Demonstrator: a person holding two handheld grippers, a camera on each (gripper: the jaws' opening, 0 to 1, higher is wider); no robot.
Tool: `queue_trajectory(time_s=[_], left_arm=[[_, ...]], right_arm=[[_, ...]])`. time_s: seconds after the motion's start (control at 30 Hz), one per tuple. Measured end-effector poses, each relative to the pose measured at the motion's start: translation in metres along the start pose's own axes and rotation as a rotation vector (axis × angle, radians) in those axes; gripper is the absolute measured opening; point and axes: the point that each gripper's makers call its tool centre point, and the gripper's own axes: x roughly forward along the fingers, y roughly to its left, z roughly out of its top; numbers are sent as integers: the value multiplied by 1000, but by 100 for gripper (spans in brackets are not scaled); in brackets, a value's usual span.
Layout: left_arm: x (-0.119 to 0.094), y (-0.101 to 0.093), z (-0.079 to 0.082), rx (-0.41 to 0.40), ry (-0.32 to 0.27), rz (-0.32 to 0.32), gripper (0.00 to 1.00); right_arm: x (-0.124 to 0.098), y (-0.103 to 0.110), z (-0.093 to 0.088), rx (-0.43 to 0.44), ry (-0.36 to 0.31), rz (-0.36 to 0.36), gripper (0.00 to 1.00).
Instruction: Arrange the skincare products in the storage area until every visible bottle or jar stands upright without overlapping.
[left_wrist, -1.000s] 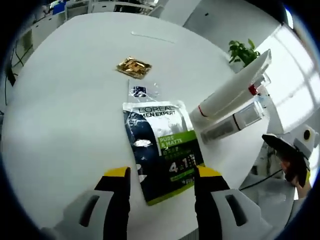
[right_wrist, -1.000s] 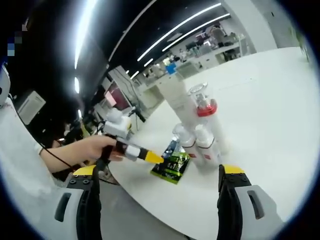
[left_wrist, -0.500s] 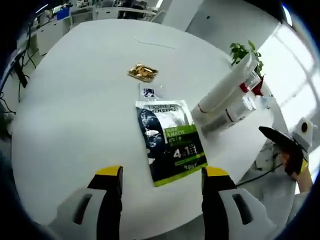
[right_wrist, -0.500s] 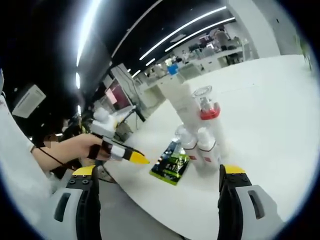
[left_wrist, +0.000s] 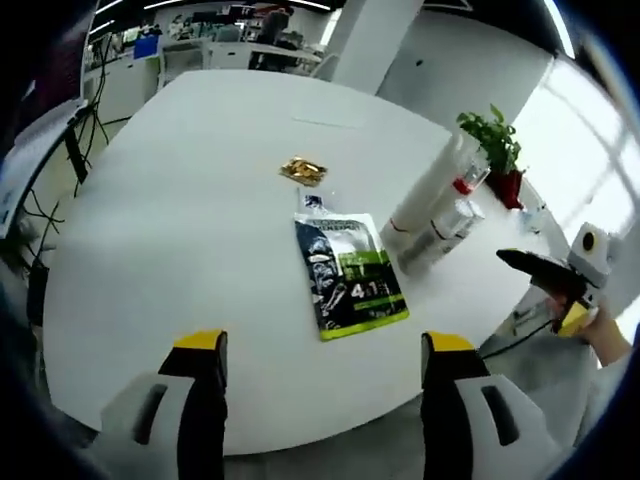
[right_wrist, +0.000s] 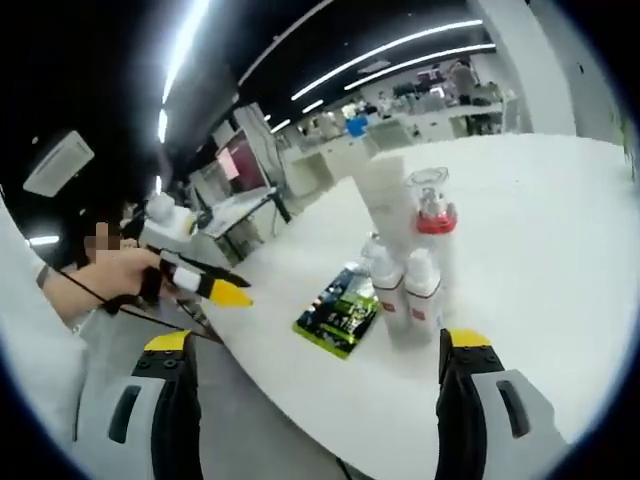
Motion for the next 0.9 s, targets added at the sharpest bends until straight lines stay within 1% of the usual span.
queue_trajectory(time_s=[0.07, 0.1, 0.13, 0.2, 0.23, 0.33, 0.43, 0.47, 0.53, 0.57, 0.6, 0.67, 0.73, 0.9], left_arm=[[-6, 3, -2, 18, -16, -2, 81], [-10, 3, -3, 22, -21, 0, 82], [-14, 4, -6, 26, -23, -3, 83], [-20, 4, -9, 27, -30, -13, 86], [-27, 0, -12, 31, -37, -20, 90], [-29, 1, -18, 46, -40, -34, 99], [-32, -1, -23, 67, -41, -62, 99], [-34, -2, -22, 68, -52, -79, 99], [-39, -7, -11, 48, -115, -103, 99], [-40, -7, 0, 60, -171, -118, 99], [-41, -6, 1, 68, -170, -119, 99], [-39, -3, -3, 78, -137, -113, 99], [-33, 2, -14, 80, -66, -122, 99], [-22, 4, -23, 81, -27, -162, 99]], right_arm=[[-2, -2, 0, 29, -7, -10, 100], [-2, -1, 1, 72, -24, 1, 100], [-3, -2, 2, 75, -30, 1, 99], [-3, -7, 2, 67, -25, -21, 100], [-4, -10, 1, 59, -21, -31, 100], [-4, -12, -2, 68, -10, -40, 100], [-4, -14, -3, 54, 1, -46, 99], [-3, -15, -4, 51, 4, -48, 99], [-3, -18, -5, 58, 8, -54, 99], [-3, -20, -5, 74, 7, -54, 99], [-3, -20, -5, 86, 4, -52, 99], [-3, -25, -6, 102, 0, -54, 99], [-5, -27, -6, 103, 2, -68, 99], [-8, -33, -10, 103, 14, -106, 99]])
